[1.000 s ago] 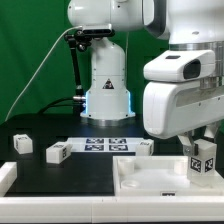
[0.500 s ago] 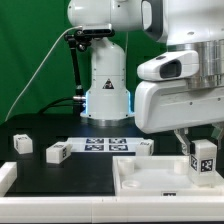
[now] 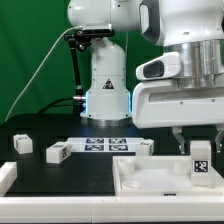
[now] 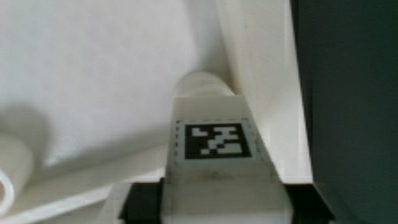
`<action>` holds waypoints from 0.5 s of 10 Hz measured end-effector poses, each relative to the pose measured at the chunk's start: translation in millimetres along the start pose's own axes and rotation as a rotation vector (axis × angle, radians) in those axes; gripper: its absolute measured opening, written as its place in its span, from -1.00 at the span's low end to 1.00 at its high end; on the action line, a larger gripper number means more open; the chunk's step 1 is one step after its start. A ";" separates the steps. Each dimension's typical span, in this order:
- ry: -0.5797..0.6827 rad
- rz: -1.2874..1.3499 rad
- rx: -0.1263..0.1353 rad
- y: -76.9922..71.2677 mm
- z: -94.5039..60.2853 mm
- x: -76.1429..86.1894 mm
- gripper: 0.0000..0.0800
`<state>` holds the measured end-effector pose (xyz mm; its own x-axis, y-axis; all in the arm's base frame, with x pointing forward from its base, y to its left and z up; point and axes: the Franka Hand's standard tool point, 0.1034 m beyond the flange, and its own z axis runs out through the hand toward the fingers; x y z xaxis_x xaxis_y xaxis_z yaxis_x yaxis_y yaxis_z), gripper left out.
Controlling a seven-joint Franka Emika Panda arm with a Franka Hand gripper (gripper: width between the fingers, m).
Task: Assemble one leg
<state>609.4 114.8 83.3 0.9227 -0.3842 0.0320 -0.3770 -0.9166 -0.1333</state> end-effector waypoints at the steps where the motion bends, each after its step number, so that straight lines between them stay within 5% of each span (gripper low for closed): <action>1: 0.002 0.119 -0.003 -0.8 0.4 -0.6 -0.26; 5: -0.012 0.452 0.006 -7.4 2.8 -6.6 -0.27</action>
Offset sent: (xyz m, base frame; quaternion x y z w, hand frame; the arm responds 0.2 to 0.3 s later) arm 0.0002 0.0124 -0.0026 -0.0038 -0.0161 0.2828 0.9590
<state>606.2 124.5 81.3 0.6662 -0.7446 -0.0422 -0.7421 -0.6561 -0.1373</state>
